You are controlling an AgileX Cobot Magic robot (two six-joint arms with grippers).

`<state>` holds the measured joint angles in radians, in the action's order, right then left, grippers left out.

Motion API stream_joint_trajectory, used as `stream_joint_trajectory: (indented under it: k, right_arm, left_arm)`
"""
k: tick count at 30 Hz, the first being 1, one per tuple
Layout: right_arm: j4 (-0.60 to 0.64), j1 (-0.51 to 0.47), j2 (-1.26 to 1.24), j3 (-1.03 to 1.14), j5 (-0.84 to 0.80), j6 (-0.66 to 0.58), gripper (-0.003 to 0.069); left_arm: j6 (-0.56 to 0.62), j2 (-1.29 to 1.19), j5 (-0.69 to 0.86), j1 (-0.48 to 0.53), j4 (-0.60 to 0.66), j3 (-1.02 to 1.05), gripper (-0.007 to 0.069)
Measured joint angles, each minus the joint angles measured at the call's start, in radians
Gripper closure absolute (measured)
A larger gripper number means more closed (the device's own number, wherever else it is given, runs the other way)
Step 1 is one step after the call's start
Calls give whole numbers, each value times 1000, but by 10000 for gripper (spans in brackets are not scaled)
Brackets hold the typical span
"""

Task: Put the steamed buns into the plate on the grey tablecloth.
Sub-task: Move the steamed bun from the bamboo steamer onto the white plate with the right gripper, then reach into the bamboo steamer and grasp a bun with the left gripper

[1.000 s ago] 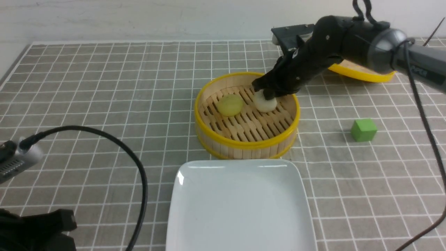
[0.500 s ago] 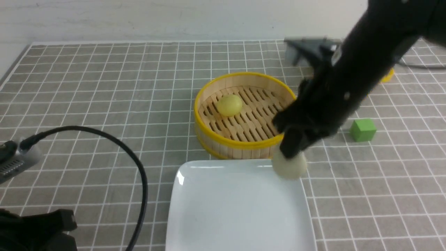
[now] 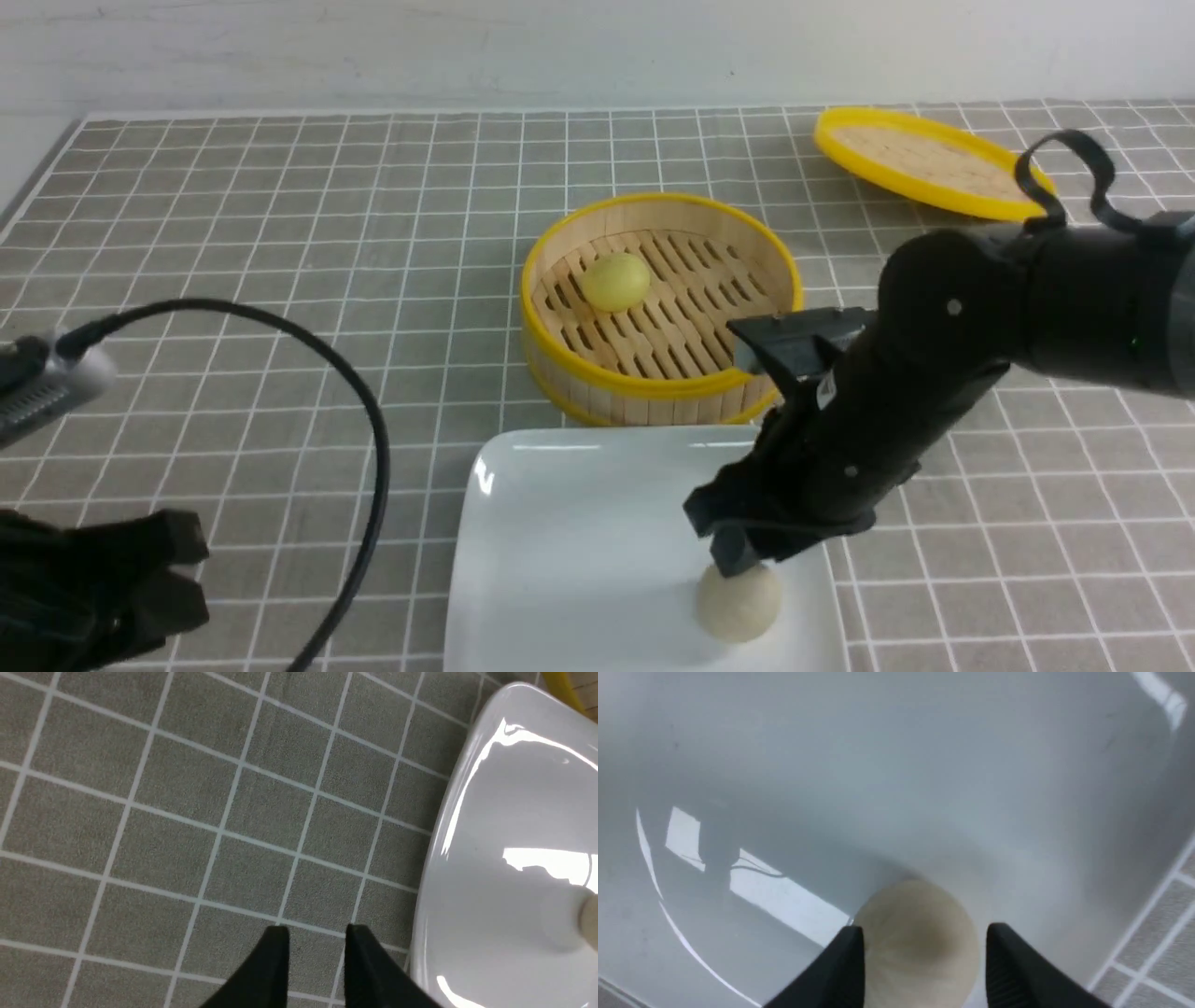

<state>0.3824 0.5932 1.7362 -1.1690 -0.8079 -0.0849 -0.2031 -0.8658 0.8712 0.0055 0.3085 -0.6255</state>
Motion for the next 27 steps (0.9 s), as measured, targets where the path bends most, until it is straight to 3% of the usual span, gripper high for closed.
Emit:
stream_joint_trajectory:
  k: [3, 7, 8, 11, 15, 16, 19, 23, 27]
  right_arm:
    - [-12, -31, -27, -37, -61, -16, 302]
    - [-78, -135, -157, -75, -222, -22, 476]
    - [-100, -179, -206, -73, -273, -23, 557]
    - [-135, -263, -339, -38, -351, -23, 665]
    - [-138, -329, -475, 46, -374, -23, 673]
    - [-137, -352, -549, 108, -374, -23, 673]
    - [-135, -360, -639, 204, -360, -23, 673]
    - [-132, -361, -715, 295, -323, -23, 673]
    - [-132, -361, -750, 361, -277, -29, 672]
  left_arm:
    - [0, -19, 15, 0, 0, -66, 363]
    - [40, -85, 51, 0, 57, -214, 304]
    - [69, -116, 65, 0, 103, -252, 297]
    - [183, -217, 92, 0, 217, -301, 291]
    - [308, -359, 117, -4, 347, -353, 289]
    - [377, -428, 123, -28, 395, -396, 289]
    - [439, -542, 104, -110, 425, -506, 289]
    - [441, -677, 68, -215, 375, -676, 287]
    - [328, -905, 65, -326, 228, -938, 287]
